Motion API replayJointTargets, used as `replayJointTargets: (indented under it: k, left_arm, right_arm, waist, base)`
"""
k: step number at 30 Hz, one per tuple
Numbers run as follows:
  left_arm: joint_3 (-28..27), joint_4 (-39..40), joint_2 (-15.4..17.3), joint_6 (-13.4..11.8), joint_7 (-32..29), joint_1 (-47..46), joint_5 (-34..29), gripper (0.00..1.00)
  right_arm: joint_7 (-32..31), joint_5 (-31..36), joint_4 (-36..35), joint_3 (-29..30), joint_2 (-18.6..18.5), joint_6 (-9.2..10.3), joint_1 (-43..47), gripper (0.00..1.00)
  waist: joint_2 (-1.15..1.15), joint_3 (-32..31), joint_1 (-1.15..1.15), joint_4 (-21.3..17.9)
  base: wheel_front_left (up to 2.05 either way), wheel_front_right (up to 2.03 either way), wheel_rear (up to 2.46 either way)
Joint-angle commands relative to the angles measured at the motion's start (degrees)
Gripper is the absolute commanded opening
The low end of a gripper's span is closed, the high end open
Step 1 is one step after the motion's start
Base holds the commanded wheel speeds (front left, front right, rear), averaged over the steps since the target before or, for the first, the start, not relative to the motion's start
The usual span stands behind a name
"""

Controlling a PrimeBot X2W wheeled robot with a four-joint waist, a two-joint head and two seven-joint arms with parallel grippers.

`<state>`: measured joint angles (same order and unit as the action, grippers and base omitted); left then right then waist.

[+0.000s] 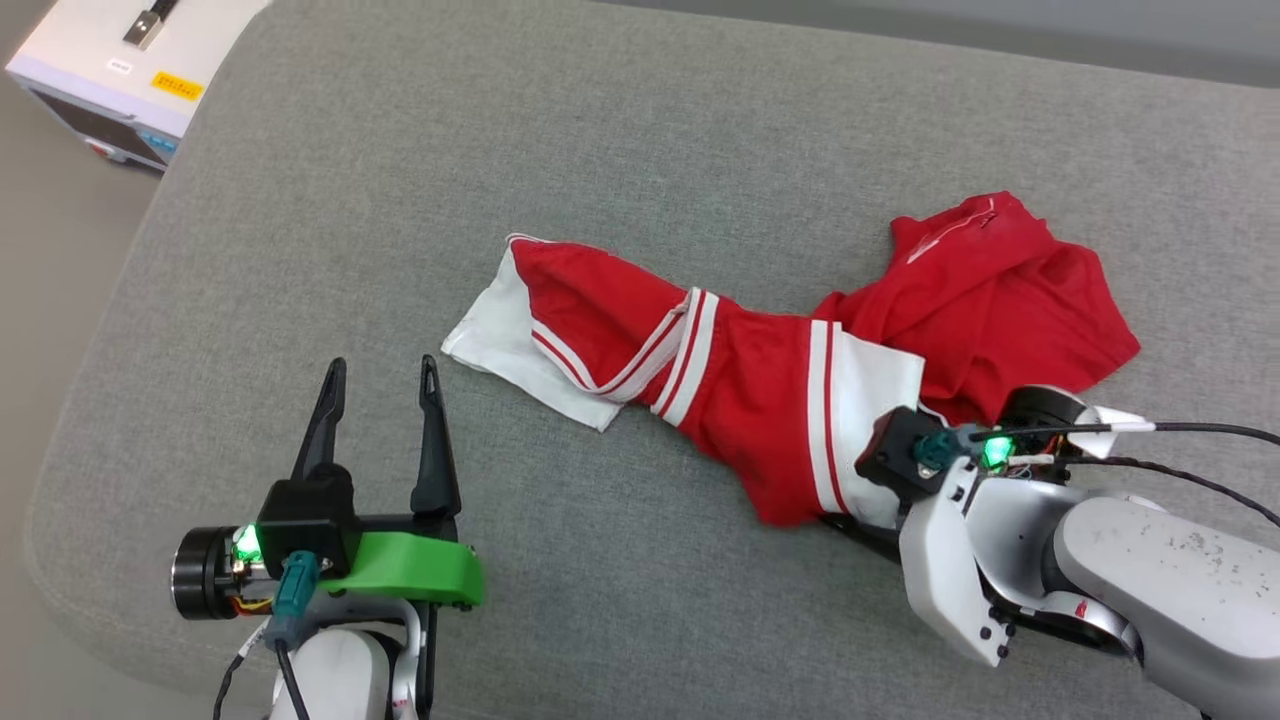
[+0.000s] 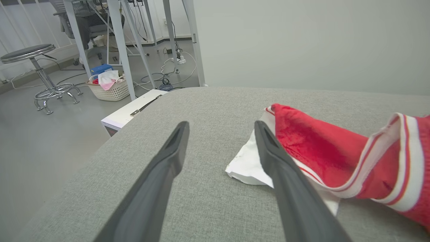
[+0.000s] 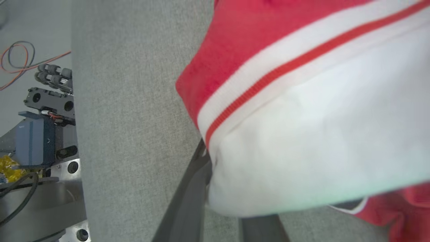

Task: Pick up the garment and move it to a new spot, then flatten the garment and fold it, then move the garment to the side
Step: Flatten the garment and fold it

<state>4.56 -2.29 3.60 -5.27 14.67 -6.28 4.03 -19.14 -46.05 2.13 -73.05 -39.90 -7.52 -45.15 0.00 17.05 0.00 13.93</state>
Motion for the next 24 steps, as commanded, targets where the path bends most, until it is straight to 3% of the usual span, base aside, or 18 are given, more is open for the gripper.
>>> replayJointTargets:
  k: [1,6,13,19,24]
  left_arm:
    - [-0.3,-0.12,-0.35,0.41,0.32,0.4,-0.72,1.0]
    - [-1.09,-0.31,-0.37,0.75,0.33,1.56,-1.39,1.0]
    - [-2.0,-0.58,-0.39,1.19,0.33,3.91,-1.75,1.0]
    - [-2.26,-0.97,-0.44,1.42,0.33,5.37,-1.76,1.0]
    - [-2.22,-1.31,-0.5,1.63,0.33,5.87,-1.67,1.0]
  right_arm:
    - [2.5,0.0,-0.34,1.05,-0.13,0.03,-0.01,0.0]
    - [9.51,-0.88,-1.97,7.53,-1.48,0.03,3.35,0.0]
    - [16.59,-2.36,-1.21,23.27,-2.95,0.03,14.41,0.0]
    - [19.31,-2.38,3.51,36.82,-2.64,0.03,26.57,0.0]
    - [19.53,-1.6,8.48,44.02,-1.17,0.03,35.35,0.0]
  waist:
    - [0.0,-1.83,0.0,-1.77]
    - [0.0,-4.02,0.0,-4.2]
    - [0.0,-6.76,0.0,-7.7]
    - [0.0,-8.07,0.0,-9.37]
    - [0.0,-8.32,0.0,-10.0]
  base:
    - [0.0,0.0,0.0]
    - [0.0,0.0,0.0]
    - [0.0,0.0,0.0]
    - [0.0,0.0,0.0]
    - [0.0,0.0,0.0]
